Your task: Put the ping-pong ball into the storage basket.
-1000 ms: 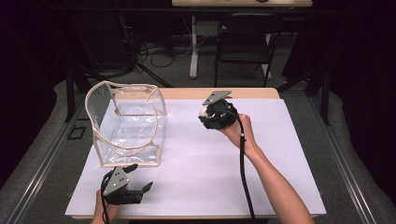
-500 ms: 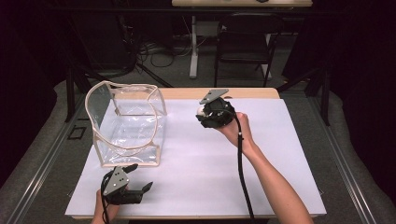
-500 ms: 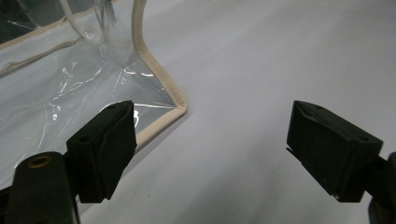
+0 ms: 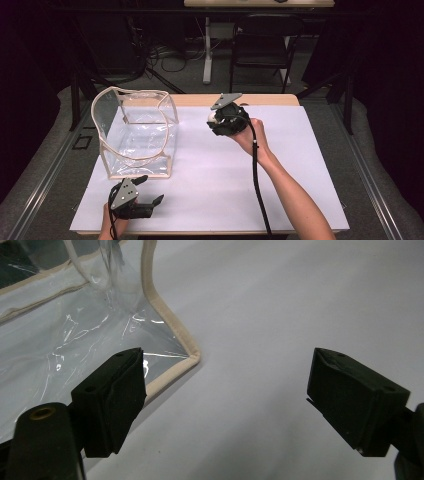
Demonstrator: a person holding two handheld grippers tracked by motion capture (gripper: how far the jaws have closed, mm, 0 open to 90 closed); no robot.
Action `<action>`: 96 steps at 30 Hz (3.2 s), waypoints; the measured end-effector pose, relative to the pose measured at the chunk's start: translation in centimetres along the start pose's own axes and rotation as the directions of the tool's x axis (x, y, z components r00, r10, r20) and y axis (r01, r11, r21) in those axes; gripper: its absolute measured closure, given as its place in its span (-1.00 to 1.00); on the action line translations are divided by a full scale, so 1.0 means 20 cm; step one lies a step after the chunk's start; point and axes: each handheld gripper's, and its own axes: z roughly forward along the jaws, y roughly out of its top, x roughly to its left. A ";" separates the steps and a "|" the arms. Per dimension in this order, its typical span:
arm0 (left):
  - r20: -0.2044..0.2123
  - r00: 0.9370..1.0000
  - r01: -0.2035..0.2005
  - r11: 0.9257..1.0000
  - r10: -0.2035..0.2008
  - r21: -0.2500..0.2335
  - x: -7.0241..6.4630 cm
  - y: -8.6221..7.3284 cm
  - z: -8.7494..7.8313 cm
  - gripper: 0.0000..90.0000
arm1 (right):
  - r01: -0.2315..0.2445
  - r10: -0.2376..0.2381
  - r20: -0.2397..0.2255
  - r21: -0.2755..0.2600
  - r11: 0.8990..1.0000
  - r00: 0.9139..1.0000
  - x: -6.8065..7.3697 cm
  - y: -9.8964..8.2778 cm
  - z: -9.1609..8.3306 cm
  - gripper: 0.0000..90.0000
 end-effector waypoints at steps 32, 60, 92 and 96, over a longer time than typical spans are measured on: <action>0.004 1.000 0.008 1.000 -0.008 -0.007 0.00 0.00 0.00 -0.64 | 0.051 -0.053 -0.036 -0.036 0.998 0.998 0.08 0.19 0.00 0.13; 0.003 1.000 0.000 1.000 0.000 -0.006 0.00 0.00 -0.01 -0.64 | 0.097 -0.100 -0.053 -0.055 0.994 0.994 0.13 0.31 0.03 0.13; 0.001 1.000 -0.005 1.000 0.005 -0.007 0.00 0.00 -0.01 -0.64 | 0.165 -0.172 -0.088 -0.087 0.983 0.981 0.22 0.47 0.06 0.13; 0.000 1.000 -0.002 1.000 0.002 -0.010 0.00 0.00 -0.01 -0.64 | 0.179 -0.187 -0.096 -0.082 0.980 0.978 0.25 0.48 0.08 0.13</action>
